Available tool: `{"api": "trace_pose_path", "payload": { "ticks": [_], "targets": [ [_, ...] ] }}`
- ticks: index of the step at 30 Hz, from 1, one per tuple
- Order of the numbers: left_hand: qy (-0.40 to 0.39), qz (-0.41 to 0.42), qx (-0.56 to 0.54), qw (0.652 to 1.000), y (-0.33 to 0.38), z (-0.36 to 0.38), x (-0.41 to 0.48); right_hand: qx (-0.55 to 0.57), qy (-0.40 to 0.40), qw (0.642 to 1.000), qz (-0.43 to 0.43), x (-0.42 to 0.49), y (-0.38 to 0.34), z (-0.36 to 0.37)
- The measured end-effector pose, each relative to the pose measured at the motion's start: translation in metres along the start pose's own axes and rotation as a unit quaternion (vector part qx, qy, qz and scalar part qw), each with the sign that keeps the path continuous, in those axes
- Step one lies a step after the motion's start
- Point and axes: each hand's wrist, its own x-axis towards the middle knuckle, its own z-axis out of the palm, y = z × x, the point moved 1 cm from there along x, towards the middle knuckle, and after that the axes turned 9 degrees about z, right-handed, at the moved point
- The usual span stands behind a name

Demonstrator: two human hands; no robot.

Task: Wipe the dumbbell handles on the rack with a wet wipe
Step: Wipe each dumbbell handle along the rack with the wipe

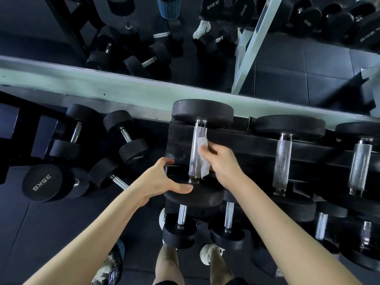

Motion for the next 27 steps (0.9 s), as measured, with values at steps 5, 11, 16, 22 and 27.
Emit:
{"api": "trace_pose_path", "payload": {
  "ticks": [5, 11, 16, 22, 27],
  "targets": [
    [0.000, -0.002, 0.004, 1.000, 0.000, -0.001, 0.001, 0.104, 0.008, 0.994, -0.014, 0.019, -0.022, -0.001],
    [0.014, 0.000, 0.000, 1.000, -0.002, 0.001, 0.000, -0.068, -0.007, 0.997, -0.026, -0.001, 0.009, -0.005],
    [0.025, 0.012, -0.004, 1.000, -0.006, 0.003, -0.003, -0.136, -0.016, 0.990, -0.040, -0.016, 0.007, -0.016],
    [0.084, 0.024, -0.009, 0.996, -0.019, 0.010, -0.016, -0.385, 0.034, 0.855, -0.345, -0.031, -0.029, -0.011],
    [0.110, 0.035, -0.033, 0.993, -0.021, 0.014, -0.021, -0.689, 0.006, 0.493, -0.531, 0.017, -0.029, -0.009]
  ]
}}
